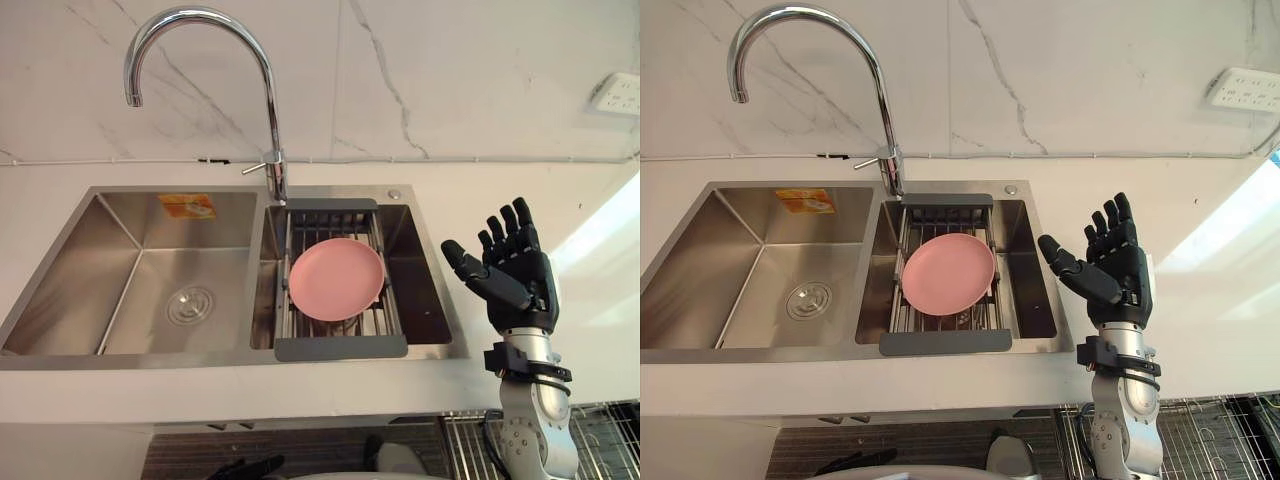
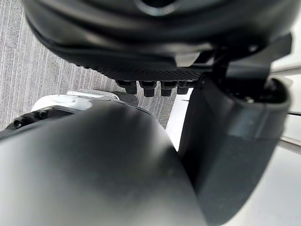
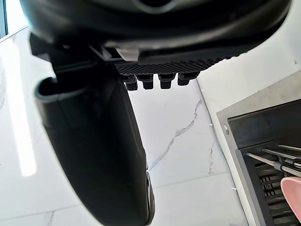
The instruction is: Walk over to the sink, pick up the cup, carry it to the dishwasher, place the cup inside the dishwasher, then close the dishwasher door
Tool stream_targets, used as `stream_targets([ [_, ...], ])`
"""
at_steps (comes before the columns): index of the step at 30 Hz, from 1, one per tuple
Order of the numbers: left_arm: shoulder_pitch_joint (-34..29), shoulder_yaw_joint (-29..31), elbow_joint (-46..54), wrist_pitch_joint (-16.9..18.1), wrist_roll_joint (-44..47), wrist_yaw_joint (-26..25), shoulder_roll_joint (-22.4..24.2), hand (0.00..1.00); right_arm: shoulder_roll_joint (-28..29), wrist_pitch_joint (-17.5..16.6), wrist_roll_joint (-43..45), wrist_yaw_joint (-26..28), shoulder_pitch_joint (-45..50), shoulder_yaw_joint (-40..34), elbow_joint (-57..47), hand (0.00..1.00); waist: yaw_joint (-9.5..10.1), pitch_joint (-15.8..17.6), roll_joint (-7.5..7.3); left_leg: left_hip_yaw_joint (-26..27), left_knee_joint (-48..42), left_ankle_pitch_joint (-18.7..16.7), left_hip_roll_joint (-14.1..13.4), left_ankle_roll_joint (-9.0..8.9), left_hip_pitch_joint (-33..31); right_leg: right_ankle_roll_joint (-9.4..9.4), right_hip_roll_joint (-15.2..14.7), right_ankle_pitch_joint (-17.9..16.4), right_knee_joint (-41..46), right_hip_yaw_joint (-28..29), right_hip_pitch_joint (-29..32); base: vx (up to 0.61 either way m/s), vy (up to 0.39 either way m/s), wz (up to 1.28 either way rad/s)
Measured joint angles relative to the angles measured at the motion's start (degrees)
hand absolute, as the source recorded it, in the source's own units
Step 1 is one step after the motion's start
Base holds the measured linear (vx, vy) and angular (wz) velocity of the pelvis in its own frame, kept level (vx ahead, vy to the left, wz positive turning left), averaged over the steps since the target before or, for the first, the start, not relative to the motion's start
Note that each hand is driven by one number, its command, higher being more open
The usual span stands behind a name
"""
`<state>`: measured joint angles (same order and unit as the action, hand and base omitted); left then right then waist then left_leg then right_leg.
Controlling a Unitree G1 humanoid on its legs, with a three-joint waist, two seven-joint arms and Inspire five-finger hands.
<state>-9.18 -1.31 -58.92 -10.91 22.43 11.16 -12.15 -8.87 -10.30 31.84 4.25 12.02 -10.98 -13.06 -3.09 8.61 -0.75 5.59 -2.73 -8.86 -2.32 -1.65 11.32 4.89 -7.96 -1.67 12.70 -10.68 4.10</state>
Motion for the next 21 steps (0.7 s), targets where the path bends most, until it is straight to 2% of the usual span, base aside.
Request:
stream_targets([
  [5,0.01,-0.01,0.16,-0.08,0.0,-0.34,0.0,1.0,0.0,0.01,0.7,0.37,0.02,0.28,0.86,1.0,0.21,-0.04,-0.06,-0.31,-0.04,0.0,-0.01,0.0,-0.32,0.0,-0.2,0.0,-0.02,-0.66,-0.03,0.0,0.0,0.05],
  [10,-0.16,2.33,0.63,-2.3,0.02,-5.62,0.4,1.0,0.02,1.41,5.41,3.16,0.19,2.53,4.06,1.0,0.76,-0.35,-0.26,1.47,-0.74,-0.08,-1.14,-0.2,-1.01,-0.1,0.19,0.97,-3.2,-2.39,-1.5,-0.01,-0.002,0.14],
  [13,-0.51,6.08,0.62,-2.56,-0.74,-8.19,1.74,1.0,-0.07,3.42,7.73,4.95,0.05,2.5,5.27,1.0,1.37,-0.85,-0.26,3.24,-1.57,-0.22,-2.46,-0.81,-2.25,-0.05,1.06,3.04,-8.57,-4.96,-3.43,0.0,-0.018,0.12],
  [15,-0.75,8.92,1.0,-2.44,-2.2,-11.59,3.13,1.0,-0.22,5.44,12.11,6.46,-0.14,1.22,5.96,1.0,2.51,-1.54,-0.09,5.12,-1.77,-0.57,-3.4,-1.59,-2.52,-0.34,2.22,5.29,-13.15,-6.01,-4.96,0.03,-0.022,-0.12],
  [18,-0.96,8.95,1.22,-2.56,-3.03,-14.16,3.38,1.0,-0.37,5.79,11.65,7.26,-0.87,1.17,5.95,1.0,2.17,-2.42,0.15,7.6,-1.77,-0.64,-4.1,-2.96,-2.71,-0.91,3.44,7.52,-16.7,-5.17,-5.89,0.06,-0.032,-0.22],
  [21,-0.91,8.79,1.7,-3.16,-4.42,-15.02,3.51,1.0,-1.36,5.79,10.28,7.03,-0.87,1.17,5.95,1.0,1.63,-2.96,0.41,9.49,-1.77,-0.64,-4.25,-3.72,-2.73,-0.8,3.7,7.9,-17.51,-4.59,-6.12,0.03,-0.02,-0.16],
])
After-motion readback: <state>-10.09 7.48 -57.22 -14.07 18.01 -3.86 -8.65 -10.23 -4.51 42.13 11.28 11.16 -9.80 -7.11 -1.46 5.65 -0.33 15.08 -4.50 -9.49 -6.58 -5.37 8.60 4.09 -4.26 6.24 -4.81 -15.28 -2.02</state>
